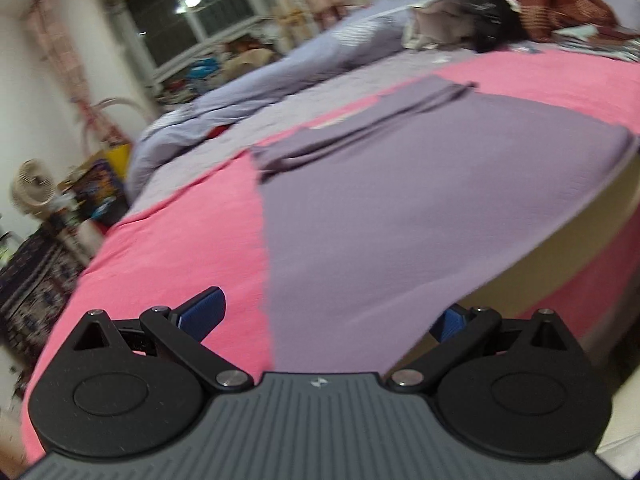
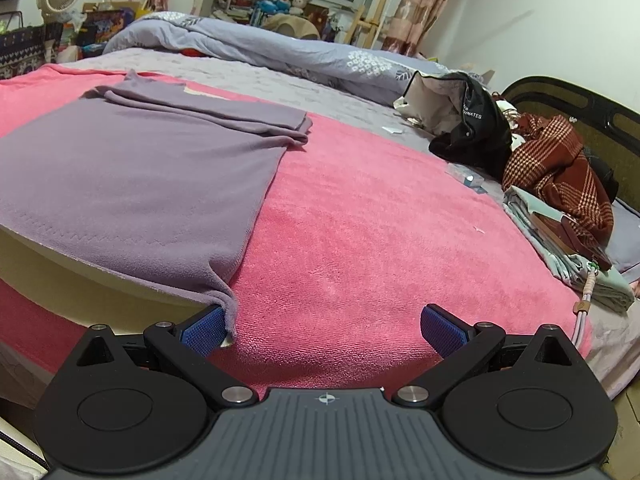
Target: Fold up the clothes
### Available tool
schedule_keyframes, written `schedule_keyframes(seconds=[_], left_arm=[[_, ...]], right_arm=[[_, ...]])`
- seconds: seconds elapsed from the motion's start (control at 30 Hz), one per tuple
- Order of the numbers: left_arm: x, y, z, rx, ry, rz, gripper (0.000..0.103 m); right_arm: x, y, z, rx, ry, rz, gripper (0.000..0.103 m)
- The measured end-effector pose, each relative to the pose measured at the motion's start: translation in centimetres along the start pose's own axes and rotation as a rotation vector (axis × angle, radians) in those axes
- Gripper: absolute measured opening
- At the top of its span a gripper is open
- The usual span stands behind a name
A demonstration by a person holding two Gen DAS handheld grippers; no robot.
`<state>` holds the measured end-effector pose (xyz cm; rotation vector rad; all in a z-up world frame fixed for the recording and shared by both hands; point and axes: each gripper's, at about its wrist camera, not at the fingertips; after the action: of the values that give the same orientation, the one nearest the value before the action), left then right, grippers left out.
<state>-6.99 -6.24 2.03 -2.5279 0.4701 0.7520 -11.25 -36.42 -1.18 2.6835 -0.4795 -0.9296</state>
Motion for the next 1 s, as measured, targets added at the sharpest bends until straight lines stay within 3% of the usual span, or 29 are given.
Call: schedule_keyframes(seconds=[0.23,0.4,0.5,0.67,0.8,0.9,1.0], left_arm=[[1.6,-2.1,1.1,-0.067,-0.052,-0.111,0.103],[1.2,-2.6,1.6,-0.055,-0.051,-0.246,0.103],[1.0,-3.2,1.9,-0.085,-0.050,-0.248,0.103],[1.2,-3.0,1.7,-0.080,-0.042,-0.244,0.103],[1.1,-3.7,1.5,-0.131,-0.036,-0.220,0.103],[1.0,-4.6,1.7,-0.198,-0.029,-0.196,0.103],[1.1,-5.6,1.9,-0.273,-0.021,-0.169,0.103]], right_arm=[[-0.4,-0.7,0.1,-0.043,0.010,-0.003,0.098],[-1.3,-2.4,0.5,-0.145,-0.010,-0.013,0.065],[-1.9,-3.3,0.7,-0.198,-0.004,-0.032,0.050],[-3.4,-4.9,0.9,-0.279,0.052,-0.137,0.055],[-4.8,-7.9,0.0,-0.385,0.167,-0.218,0.066],[-6.3,-10.1,-1.7,-0.363,0.262,-0.423,0.077],[-7.2,-13.0,-3.4,-0.306,0.304,-0.613,0.081]])
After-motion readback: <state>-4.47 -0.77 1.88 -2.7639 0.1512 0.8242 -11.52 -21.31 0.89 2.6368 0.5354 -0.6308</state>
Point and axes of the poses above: each gripper's, at about its wrist camera, not at the fingertips, and x roughly the way its jaws point, y to its right, z to its underside, and after that the axes turned 7 degrees about z, right-handed
